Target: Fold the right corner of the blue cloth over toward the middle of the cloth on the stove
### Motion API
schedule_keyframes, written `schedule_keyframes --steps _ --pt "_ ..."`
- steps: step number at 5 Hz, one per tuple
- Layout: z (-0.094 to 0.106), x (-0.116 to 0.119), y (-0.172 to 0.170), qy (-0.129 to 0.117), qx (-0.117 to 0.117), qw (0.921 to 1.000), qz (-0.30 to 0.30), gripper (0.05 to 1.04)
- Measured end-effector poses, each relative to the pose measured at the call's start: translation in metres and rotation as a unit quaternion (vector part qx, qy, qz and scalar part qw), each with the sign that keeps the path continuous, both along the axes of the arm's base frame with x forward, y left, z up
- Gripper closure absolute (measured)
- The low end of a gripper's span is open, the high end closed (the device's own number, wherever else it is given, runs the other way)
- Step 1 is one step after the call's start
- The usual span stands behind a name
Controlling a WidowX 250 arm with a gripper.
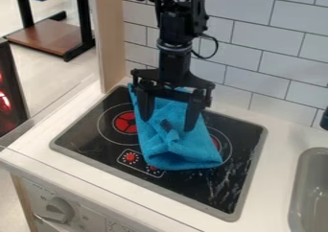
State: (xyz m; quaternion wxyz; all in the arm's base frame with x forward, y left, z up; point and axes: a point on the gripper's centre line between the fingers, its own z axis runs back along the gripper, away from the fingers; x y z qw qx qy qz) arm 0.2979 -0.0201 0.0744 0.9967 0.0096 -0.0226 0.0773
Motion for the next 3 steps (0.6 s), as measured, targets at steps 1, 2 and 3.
schedule_keyframes --steps 1,2,3 --pt "0.019 0.006 0.003 0.008 0.039 0.9992 0.01 0.084" --pt "0.034 0.012 -0.003 -0.002 0.055 0.9984 0.012 0.084" --pt "0.036 0.012 -0.004 -0.006 0.054 0.9984 0.014 0.084"
